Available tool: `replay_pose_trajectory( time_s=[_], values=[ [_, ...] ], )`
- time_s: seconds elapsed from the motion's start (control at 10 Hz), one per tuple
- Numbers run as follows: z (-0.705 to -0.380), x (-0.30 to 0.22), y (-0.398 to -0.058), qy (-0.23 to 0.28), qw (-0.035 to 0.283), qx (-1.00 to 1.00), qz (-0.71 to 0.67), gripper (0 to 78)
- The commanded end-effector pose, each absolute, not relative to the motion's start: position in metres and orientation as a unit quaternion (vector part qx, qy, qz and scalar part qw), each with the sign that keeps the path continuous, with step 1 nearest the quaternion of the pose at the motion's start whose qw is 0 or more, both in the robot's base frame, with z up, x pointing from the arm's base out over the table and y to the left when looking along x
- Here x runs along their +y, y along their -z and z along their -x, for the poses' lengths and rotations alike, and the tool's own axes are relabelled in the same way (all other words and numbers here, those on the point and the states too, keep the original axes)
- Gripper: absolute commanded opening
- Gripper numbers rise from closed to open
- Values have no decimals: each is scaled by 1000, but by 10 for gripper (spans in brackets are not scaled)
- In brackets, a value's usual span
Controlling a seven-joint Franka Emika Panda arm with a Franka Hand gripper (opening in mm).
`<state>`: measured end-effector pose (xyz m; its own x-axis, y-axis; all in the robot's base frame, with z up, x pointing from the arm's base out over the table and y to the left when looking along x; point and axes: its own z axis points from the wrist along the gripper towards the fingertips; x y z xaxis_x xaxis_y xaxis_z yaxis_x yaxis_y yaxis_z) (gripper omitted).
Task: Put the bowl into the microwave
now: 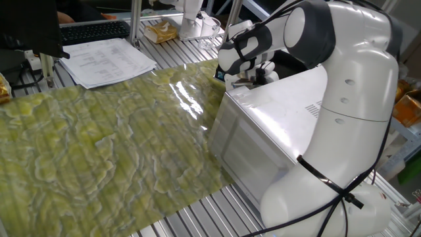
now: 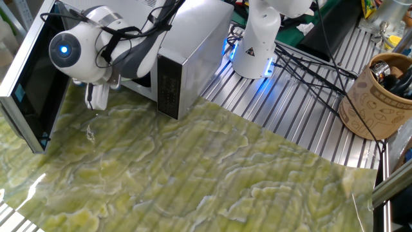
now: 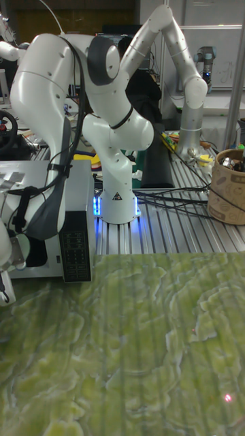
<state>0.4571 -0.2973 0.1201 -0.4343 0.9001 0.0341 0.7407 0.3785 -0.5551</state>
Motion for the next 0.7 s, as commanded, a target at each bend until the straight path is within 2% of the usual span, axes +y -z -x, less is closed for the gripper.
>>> replay_pose_trajectory(
  time_s=[0.1, 0.5, 0.6, 0.7],
  values=[
    [-463, -301, -124, -239, 171, -816, 497, 13],
    [-463, -301, -124, -243, 171, -816, 495, 13],
    [-463, -301, -124, -247, 172, -816, 494, 775],
    [-463, -301, -124, -247, 172, -816, 494, 775]
  ],
)
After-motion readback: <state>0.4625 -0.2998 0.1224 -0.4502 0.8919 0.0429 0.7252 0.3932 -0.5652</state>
